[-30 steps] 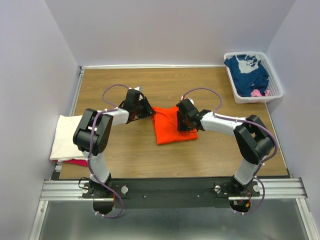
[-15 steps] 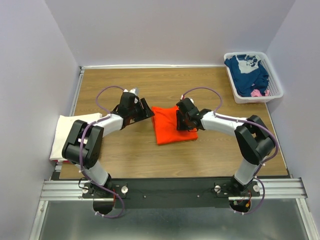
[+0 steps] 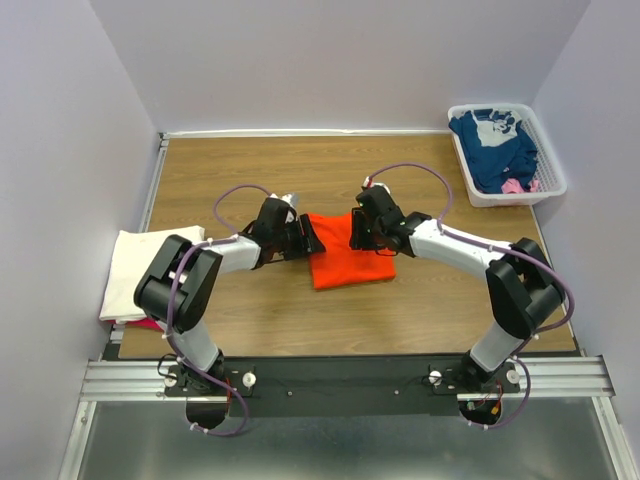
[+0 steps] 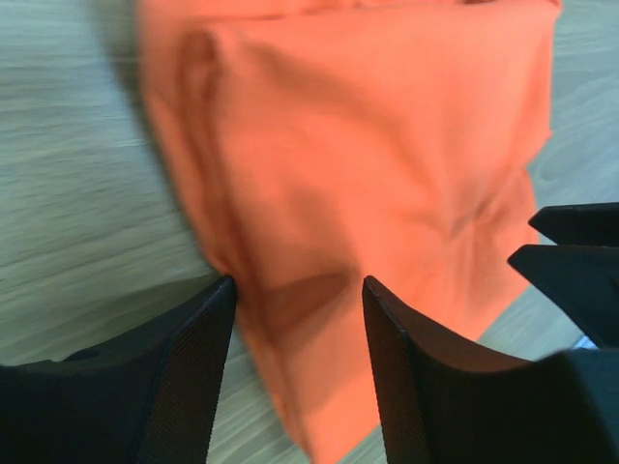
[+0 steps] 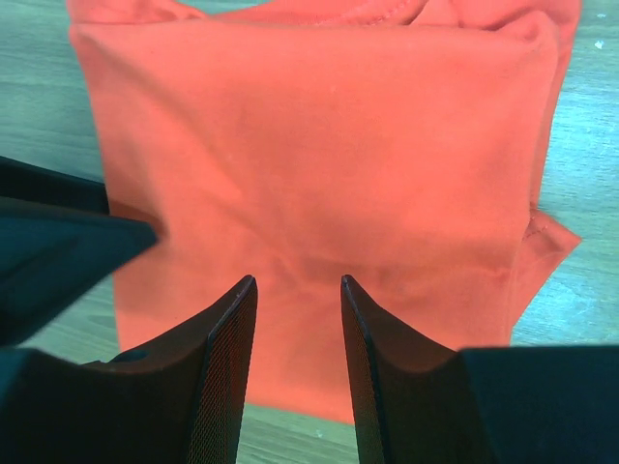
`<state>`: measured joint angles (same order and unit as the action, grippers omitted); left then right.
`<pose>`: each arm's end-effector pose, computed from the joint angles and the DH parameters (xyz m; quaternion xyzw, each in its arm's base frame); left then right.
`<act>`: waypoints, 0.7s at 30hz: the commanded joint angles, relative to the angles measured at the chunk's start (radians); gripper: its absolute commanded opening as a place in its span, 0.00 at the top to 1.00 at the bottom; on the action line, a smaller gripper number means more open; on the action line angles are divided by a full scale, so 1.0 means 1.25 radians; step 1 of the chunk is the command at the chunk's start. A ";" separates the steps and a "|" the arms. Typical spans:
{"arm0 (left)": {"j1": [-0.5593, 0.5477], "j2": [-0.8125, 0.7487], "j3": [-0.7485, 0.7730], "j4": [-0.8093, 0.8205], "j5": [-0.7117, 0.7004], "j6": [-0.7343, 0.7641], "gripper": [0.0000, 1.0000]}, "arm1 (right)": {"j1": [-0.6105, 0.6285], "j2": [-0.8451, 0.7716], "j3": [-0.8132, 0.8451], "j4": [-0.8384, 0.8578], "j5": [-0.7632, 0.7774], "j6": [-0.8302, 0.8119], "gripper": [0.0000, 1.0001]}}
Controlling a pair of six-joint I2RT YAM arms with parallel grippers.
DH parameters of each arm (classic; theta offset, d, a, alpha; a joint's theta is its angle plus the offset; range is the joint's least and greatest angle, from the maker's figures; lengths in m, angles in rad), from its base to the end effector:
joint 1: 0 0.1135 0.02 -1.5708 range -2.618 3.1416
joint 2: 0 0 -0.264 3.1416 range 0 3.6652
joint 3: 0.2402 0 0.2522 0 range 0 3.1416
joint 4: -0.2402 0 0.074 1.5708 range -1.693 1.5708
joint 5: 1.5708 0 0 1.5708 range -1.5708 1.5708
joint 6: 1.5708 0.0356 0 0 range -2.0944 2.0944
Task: Fold and stack the t-shirts
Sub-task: Neatly place the folded tshirt to the corner
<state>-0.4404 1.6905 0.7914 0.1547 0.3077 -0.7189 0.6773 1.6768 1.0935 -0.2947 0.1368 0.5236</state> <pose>0.2942 -0.1506 0.1481 -0.0647 0.9048 -0.3348 0.2551 0.2799 0.2188 0.2071 -0.0489 0.9374 0.1383 0.3158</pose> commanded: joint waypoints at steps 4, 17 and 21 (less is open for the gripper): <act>-0.020 0.054 -0.015 0.003 -0.001 -0.067 0.44 | -0.001 -0.038 0.019 -0.017 0.003 0.007 0.52; -0.017 0.015 0.047 -0.028 -0.055 -0.130 1.00 | -0.001 -0.059 0.021 -0.016 -0.003 0.011 0.52; 0.010 0.026 0.113 -0.111 -0.089 -0.166 1.00 | -0.001 -0.070 0.021 -0.016 -0.004 0.011 0.52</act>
<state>-0.4580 1.7298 0.8570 0.0998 0.2684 -0.8783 0.6773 1.6287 1.0935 -0.2951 0.1368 0.5240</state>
